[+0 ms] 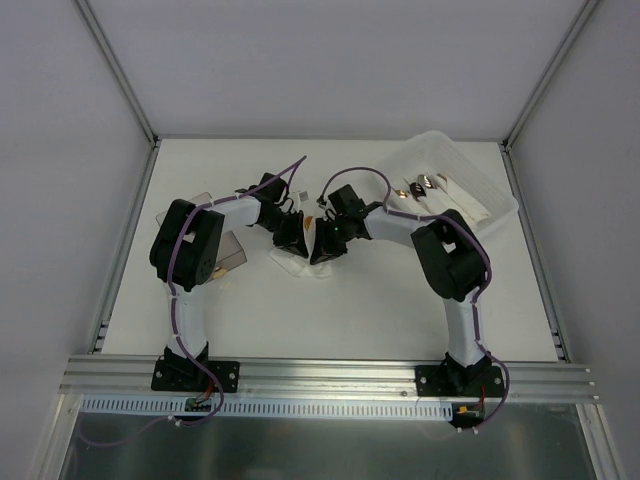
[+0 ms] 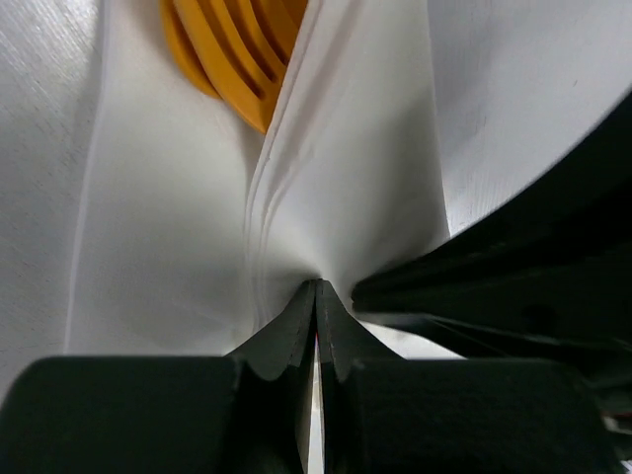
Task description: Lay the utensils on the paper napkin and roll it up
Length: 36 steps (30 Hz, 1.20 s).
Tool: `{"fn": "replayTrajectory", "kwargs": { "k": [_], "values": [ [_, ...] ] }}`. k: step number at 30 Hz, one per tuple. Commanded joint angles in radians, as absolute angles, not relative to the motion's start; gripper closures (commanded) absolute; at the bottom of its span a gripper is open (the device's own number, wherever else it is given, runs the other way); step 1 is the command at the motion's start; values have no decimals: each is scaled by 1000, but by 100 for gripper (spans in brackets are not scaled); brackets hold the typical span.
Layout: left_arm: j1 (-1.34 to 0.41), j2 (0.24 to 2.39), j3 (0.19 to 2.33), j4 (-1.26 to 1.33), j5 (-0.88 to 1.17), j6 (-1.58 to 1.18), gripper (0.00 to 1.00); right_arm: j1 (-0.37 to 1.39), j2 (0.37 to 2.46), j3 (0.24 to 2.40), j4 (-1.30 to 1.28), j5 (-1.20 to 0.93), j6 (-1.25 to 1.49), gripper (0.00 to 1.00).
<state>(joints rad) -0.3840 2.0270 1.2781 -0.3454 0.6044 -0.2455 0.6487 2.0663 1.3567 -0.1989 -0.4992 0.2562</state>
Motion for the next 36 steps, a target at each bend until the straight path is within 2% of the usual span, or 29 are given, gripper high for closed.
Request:
{"fn": "replayTrajectory", "kwargs": {
  "k": [1,4,8,12,16,28,36],
  "values": [
    [-373,2054,1239,-367,492,-202,100,661,2097,1399,-316,-394,193,91],
    [-373,2051,1239,-367,489,-196,100,661,2117,1413,-350,-362,181,92],
    [-371,2049,1235,-371,486,-187,100,658,2095,1404,-327,-440,192,89],
    [-371,2046,1235,-374,486,-179,100,634,2027,1364,-200,-557,254,82],
    [-371,2049,1235,-380,489,-166,100,603,1979,1347,-68,-607,319,81],
    [-371,2048,1223,-388,494,-137,100,609,2074,1393,-80,-603,302,83],
    [-371,2037,1223,-390,485,-124,100,612,2114,1388,-170,-445,250,90]
  ]
}}
